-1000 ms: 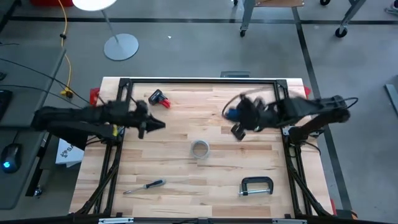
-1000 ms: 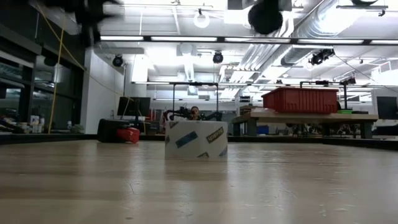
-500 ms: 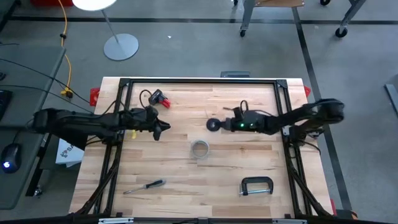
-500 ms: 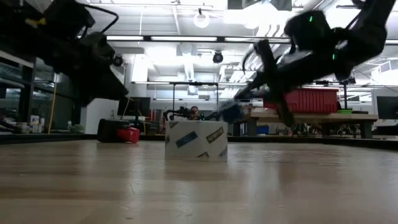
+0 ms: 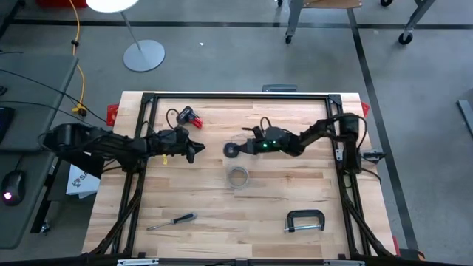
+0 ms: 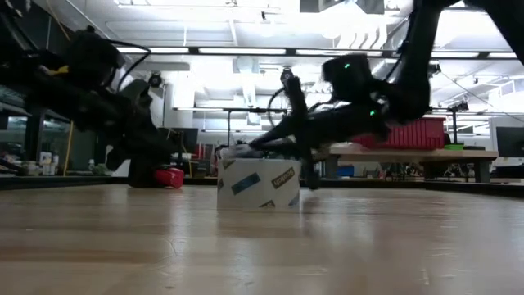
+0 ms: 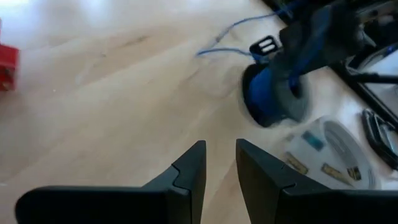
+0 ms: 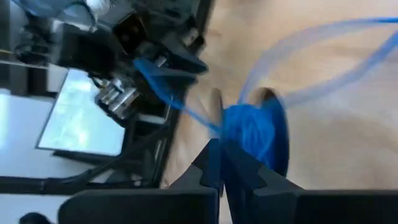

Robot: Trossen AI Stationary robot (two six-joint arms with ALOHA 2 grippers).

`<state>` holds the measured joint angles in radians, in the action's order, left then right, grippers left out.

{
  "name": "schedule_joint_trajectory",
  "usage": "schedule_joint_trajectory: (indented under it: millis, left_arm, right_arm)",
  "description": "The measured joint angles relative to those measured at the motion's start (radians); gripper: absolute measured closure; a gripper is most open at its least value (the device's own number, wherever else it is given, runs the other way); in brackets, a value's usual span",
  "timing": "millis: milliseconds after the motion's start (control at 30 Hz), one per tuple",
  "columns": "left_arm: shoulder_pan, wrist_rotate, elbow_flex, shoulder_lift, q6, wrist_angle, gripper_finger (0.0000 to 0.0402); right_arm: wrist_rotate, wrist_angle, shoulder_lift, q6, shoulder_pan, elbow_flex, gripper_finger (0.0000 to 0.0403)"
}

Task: Coil cords
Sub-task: Coil the blue wire on the spool

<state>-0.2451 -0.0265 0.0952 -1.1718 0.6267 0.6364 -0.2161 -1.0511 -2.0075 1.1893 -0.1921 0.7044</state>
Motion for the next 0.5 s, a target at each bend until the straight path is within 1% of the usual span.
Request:
schedule_joint_trajectory:
  millis: [133,200,333,400,500]
  left_arm:
    - [-0.002,0.04,0.016,-0.057,-0.003,0.031,0.0319]
    - [-0.002,0.048,0.016,-0.08,-0.003,0.063,0.0319]
    - [-0.002,0.05,0.032,-0.111,0.004,0.078,0.0319]
    - [-0.002,0.054,0.038,-0.119,0.021,0.077,0.0319]
    - [-0.002,0.072,0.045,-0.117,0.026,0.074,0.0319]
  right_arm:
    - [-0.026,0.027,-0.03,0.002,-0.016,0.037,0.0402]
    - [-0.027,0.057,-0.023,-0.008,-0.024,0.043,0.0402]
    - [-0.023,0.146,0.001,0.043,-0.027,0.044,0.04]
    - [-0.027,0.204,0.018,0.037,-0.027,0.045,0.0387]
    - [-0.02,0.286,0.055,0.008,-0.017,0.046,0.0349]
